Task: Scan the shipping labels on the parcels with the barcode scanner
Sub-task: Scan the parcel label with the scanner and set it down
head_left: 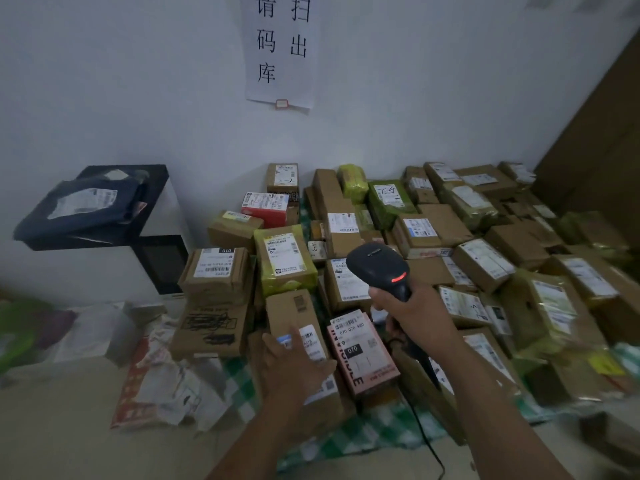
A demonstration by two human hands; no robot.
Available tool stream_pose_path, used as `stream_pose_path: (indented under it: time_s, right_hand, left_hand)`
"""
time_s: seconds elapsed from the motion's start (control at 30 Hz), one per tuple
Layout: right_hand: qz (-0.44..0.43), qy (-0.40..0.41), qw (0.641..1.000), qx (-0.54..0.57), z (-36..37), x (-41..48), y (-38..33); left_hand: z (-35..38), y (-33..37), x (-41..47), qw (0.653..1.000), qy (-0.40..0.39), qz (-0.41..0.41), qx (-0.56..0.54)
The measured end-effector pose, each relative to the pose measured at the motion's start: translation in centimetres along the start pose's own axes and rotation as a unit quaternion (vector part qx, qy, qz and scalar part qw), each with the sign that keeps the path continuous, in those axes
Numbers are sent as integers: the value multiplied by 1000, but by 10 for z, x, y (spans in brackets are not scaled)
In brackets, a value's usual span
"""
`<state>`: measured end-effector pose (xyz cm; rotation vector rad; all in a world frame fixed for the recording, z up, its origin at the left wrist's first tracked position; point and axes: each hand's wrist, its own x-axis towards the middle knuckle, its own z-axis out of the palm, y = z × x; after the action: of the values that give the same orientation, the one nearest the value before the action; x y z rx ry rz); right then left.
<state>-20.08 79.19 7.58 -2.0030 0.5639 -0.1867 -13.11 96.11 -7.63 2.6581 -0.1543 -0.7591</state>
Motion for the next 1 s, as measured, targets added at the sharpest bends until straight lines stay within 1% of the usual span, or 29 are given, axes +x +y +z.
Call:
stream_pose_path:
  time_s: [0.1, 0.2, 0.33, 0.53, 0.7, 0.77, 0.83, 0.9, 0.93, 1.0]
  right_hand:
    - [5, -1, 1000, 13, -12, -2, 6]
    - [-3, -9, 1000, 16, -23, 0, 14]
    - [-8, -45, 998, 38, -41, 10, 23]
    - [-39, -111, 991, 59, -60, 32, 32]
    - [-71, -191, 978, 43, -61, 51, 28]
    - [-74, -217, 973, 35, -59, 58, 26]
    - [-71, -228, 970, 55, -55, 64, 26]
    - [-60, -240, 966, 82, -49, 69, 26]
    - [-65, -245, 964, 77, -46, 70, 24]
    - [-70, -250, 962, 78, -44, 67, 18]
  left_hand:
    - [3, 9, -7, 999, 13, -15, -34]
    - [5, 18, -12, 996, 21, -57, -68]
    - [6, 25, -16, 985, 80, -94, -123]
    - [12, 37, -27, 955, 170, -111, -215]
    - [6, 59, -36, 938, 227, -93, -245]
    - [0, 66, -44, 922, 259, -67, -280]
    - [-6, 76, -51, 900, 263, -36, -346]
    - [-12, 87, -57, 883, 266, -9, -385]
    - [-15, 91, -58, 873, 262, -1, -410]
    - [-21, 92, -59, 839, 239, 3, -489]
